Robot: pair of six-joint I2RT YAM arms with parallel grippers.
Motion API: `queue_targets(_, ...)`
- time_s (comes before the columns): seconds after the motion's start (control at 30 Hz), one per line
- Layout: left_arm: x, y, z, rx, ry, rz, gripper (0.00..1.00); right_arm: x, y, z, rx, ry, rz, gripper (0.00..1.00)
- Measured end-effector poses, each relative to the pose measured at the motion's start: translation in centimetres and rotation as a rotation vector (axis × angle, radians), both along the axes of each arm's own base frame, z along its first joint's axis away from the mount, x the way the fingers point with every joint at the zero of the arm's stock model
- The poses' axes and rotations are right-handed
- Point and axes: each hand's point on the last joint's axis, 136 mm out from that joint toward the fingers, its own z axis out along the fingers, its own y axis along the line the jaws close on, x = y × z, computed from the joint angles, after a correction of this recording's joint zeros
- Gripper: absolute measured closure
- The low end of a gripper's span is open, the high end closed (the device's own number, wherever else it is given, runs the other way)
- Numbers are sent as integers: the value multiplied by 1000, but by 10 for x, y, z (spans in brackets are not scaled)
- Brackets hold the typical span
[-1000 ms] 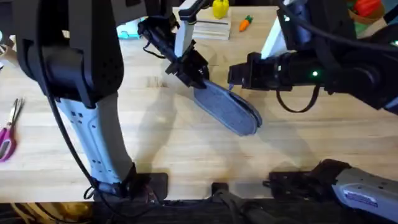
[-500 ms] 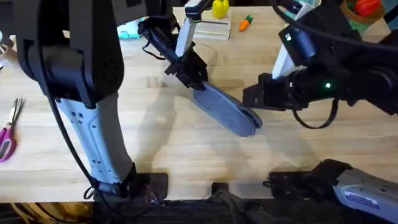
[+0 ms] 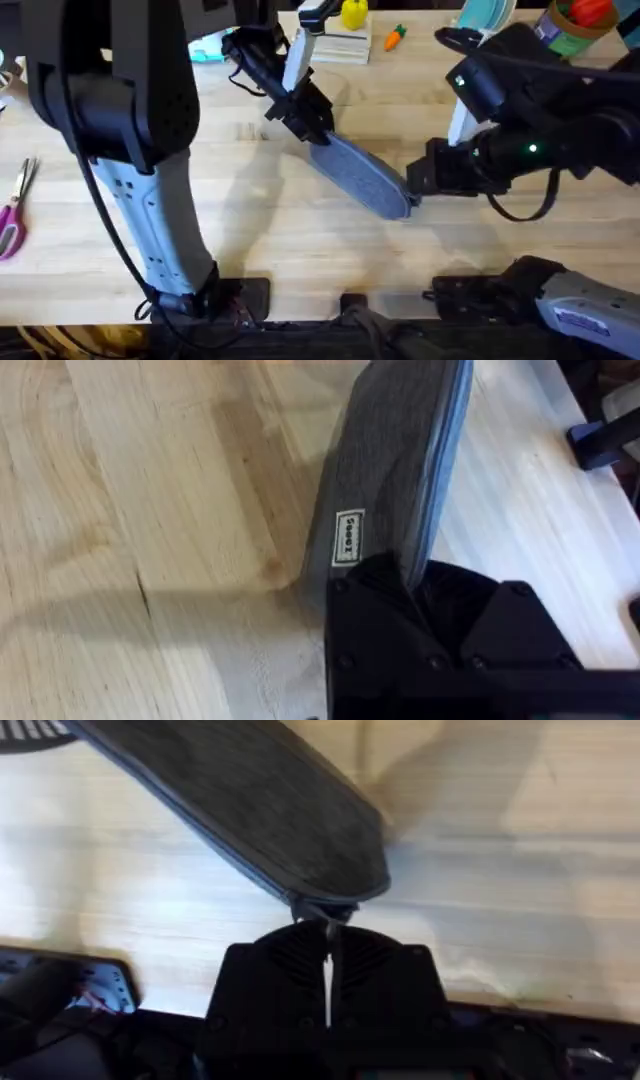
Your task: Unzip the bag, pick up the pens from the table one at a time and place them inside, then zip the bag closed.
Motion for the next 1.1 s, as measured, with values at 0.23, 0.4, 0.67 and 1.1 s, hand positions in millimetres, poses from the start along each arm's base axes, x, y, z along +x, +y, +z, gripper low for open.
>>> queue_targets(0.23,0,-1,0,-1,1,-2,959,-29,-31,-44,-116,116,-148,968)
queue_targets(0.4,-1,-1,0,0,1,-4,959,-31,-29,-67,-96,123,-194,967)
queue_targets(0.67,0,-2,0,-1,-4,-5,959,-39,-34,-68,-106,140,-212,703)
queue_targets(1.1,0,-2,0,-3,-5,-5,959,4,-11,51,150,-298,-82,3)
